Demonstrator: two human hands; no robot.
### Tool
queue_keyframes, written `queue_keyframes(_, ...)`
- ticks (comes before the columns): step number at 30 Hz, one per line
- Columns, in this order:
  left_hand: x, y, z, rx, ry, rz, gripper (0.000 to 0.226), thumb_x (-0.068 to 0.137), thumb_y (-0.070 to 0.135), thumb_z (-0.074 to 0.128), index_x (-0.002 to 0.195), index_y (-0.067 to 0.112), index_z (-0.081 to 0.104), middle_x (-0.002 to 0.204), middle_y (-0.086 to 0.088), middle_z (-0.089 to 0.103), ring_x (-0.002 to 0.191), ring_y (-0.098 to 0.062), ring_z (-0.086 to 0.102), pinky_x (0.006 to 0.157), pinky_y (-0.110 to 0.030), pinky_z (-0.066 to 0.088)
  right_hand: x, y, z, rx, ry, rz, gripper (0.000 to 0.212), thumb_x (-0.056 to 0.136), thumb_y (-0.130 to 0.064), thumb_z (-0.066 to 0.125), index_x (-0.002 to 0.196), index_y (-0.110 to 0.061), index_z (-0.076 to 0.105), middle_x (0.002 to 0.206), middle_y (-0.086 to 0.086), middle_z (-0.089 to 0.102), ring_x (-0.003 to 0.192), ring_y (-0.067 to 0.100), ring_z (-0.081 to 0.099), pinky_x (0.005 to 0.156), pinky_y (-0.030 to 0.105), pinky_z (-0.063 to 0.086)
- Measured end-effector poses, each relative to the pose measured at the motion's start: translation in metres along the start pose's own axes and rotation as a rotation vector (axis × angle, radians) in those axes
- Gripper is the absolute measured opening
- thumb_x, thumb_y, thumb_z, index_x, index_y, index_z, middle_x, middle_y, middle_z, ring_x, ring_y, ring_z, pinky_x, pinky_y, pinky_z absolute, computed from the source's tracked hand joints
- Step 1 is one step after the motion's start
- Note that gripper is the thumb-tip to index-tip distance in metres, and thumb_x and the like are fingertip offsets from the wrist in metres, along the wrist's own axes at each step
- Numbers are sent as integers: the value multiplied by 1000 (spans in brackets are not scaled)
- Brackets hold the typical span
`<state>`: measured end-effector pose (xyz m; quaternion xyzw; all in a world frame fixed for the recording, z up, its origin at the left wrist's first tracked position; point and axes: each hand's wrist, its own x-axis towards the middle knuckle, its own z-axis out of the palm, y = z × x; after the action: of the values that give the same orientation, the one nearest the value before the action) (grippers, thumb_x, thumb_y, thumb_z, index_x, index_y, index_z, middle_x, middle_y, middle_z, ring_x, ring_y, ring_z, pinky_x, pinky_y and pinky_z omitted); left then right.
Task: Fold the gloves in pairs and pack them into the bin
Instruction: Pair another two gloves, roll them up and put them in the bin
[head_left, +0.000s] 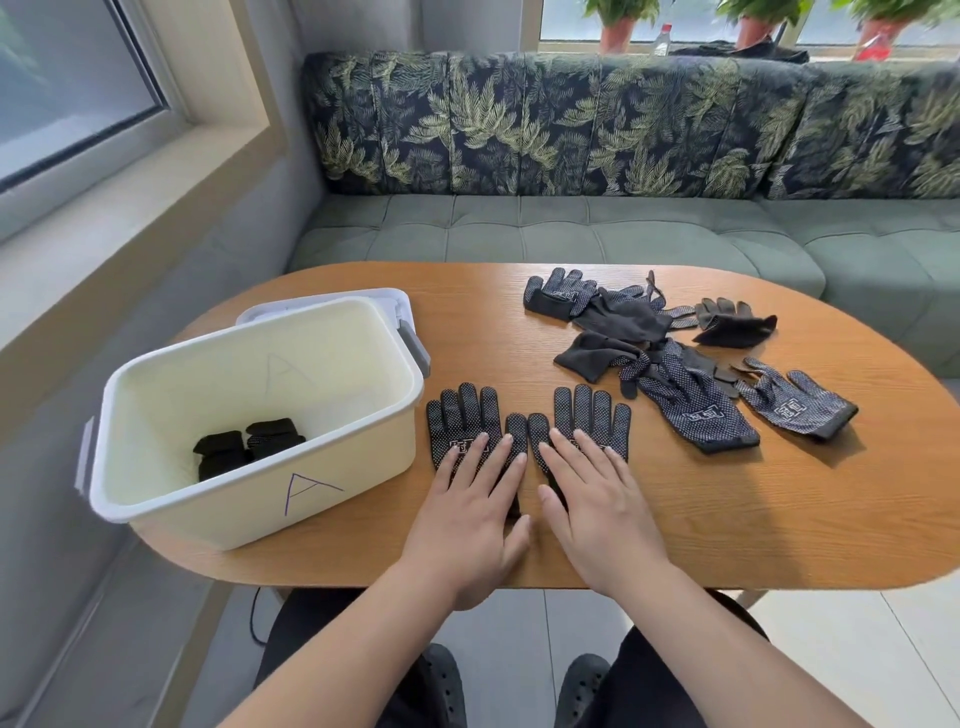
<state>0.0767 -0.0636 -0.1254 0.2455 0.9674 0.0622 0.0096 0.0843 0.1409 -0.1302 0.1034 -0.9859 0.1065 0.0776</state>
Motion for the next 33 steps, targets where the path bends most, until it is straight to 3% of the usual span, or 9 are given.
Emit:
queue_keyframes(3,-6,2,-1,-59,177,30,65,108,53,34,164,20,38,175,-2,26,163,-26,14,131,-50,16,-6,-3,-4,40,177,-5,45,108,-41,43,143,-23,65,155,-7,56,151,19,42,125,43,34)
queue_keyframes(5,-10,2,1,-71,327,80,52,103,45,50,144,15,61,153,-4,53,145,-29,43,122,-48,35,-11,-4,-5,41,287,-21,30,104,-32,54,122,-20,74,135,-5,67,132,23,56,112,41,45)
queue_keyframes(7,-13,2,3,-52,424,109,39,99,40,57,126,15,68,132,-3,61,126,-30,55,109,-45,44,-12,-5,-4,49,335,-32,22,101,-29,57,110,-21,77,119,-6,69,116,22,61,98,40,50)
queue_keyframes(10,-14,2,1,-36,446,103,30,97,38,59,115,17,68,119,-1,62,111,-29,59,97,-44,47,-9,-4,-3,77,335,-39,23,102,-28,57,109,-21,78,115,-7,69,110,19,61,92,40,53)
queue_keyframes(18,-28,-7,3,-188,443,101,23,98,41,67,111,21,69,117,8,60,109,-21,57,89,-38,49,-13,-6,-7,79,376,-64,16,100,-23,58,97,-20,74,100,-6,66,96,21,59,83,38,52)
queue_keyframes(22,-33,-12,3,-229,482,105,14,100,29,71,109,18,74,116,7,65,108,-21,60,91,-37,52,-11,-7,-8,97,373,-116,13,99,-22,61,97,-20,74,100,-7,66,96,20,61,83,37,53)
queue_keyframes(27,-23,-13,-2,-212,467,62,3,102,18,70,101,16,71,106,4,64,98,-24,60,81,-43,55,-10,-5,-6,109,381,-140,15,98,-20,60,97,-19,75,99,-6,66,94,21,60,82,39,54)
queue_keyframes(29,-20,-9,-8,-297,483,-4,1,104,18,66,103,18,67,103,5,61,97,-20,59,84,-38,53,-10,-4,-6,126,374,-138,16,100,-22,59,98,-19,75,99,-6,66,94,21,60,83,40,54)
queue_keyframes(33,-14,10,-40,-625,632,-249,4,106,21,61,108,22,64,98,12,64,88,-6,60,79,-15,45,-10,-4,-9,199,317,-104,32,107,-39,51,118,-18,73,112,-7,68,107,18,60,95,40,53)
